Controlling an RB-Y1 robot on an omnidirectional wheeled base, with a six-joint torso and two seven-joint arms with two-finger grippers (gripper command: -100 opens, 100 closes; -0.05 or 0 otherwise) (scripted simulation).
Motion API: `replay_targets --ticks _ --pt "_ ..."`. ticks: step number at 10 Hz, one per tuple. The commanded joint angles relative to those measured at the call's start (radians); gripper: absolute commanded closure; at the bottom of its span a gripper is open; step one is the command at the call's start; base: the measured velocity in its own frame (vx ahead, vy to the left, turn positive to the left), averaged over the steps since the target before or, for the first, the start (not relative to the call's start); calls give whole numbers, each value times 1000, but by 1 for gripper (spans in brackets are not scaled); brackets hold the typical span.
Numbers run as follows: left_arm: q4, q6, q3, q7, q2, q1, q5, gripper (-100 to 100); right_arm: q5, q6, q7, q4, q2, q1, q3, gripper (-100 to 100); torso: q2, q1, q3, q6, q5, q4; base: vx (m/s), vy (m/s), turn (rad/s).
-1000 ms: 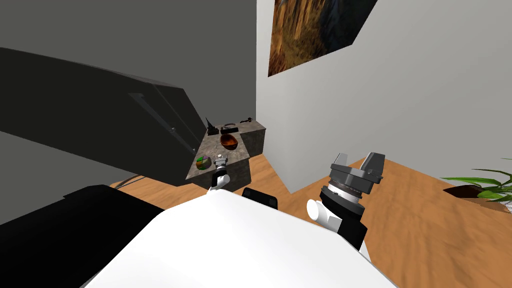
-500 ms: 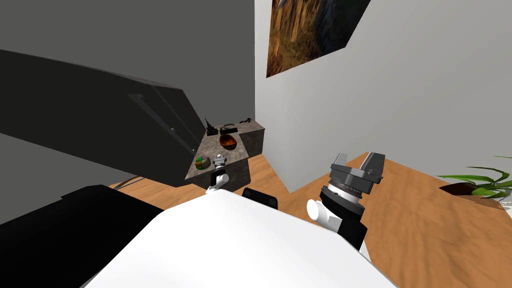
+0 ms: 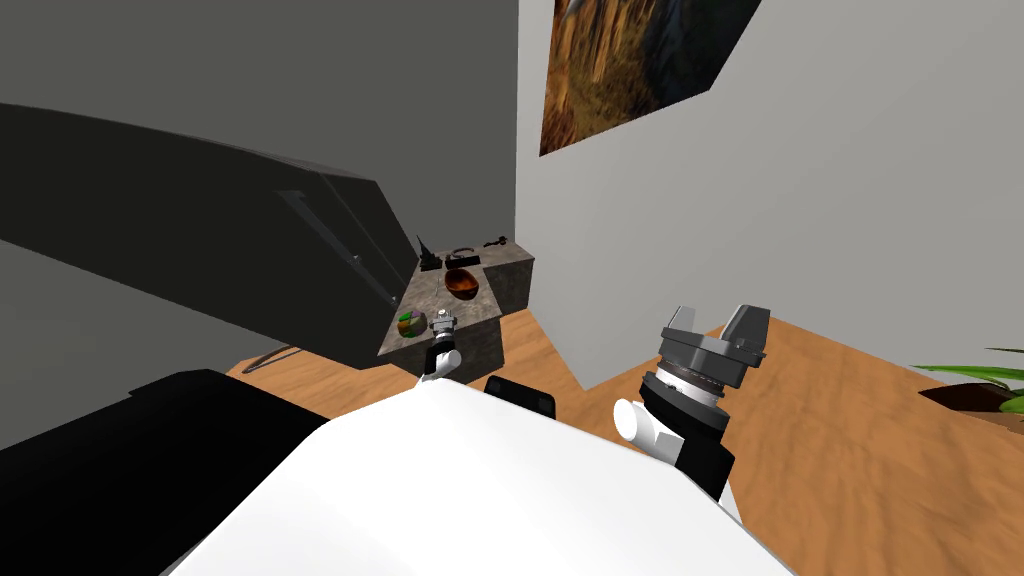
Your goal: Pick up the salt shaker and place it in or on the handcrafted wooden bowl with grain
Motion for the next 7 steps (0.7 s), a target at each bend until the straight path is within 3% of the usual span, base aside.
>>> replay_targets --ticks 1,3,4,5,6,7 --pt "-4 -26 -41 -13 -33 10 -24 100 0 0 0 0 0 0 0 0 0 0 0 0 0 0 25 86 153" --pt "-24 -42 -81 -31 -72 26 -46 100 0 0 0 0 0 0 0 0 1 0 -1 0 3 -2 13 67 122" --pt "-13 -43 -66 -18 -55 18 -39 100 0 0 0 0 0 0 0 0 1 0 -1 0 3 -3 4 23 19" --pt "-14 -45 -70 -21 -58 18 -41 0 0 0 0 0 0 0 0 0 1 -1 -1 0 3 -3 0 0 0" --pt "-24 -37 -70 -30 -24 8 -46 100 0 0 0 0 0 0 0 0 1 -2 -1 0 3 -3 -35 -22 29" --pt "-31 -32 -70 -36 -11 1 -49 100 0 0 0 0 0 0 0 0 3 -4 0 0 2 -3 -61 -39 39"
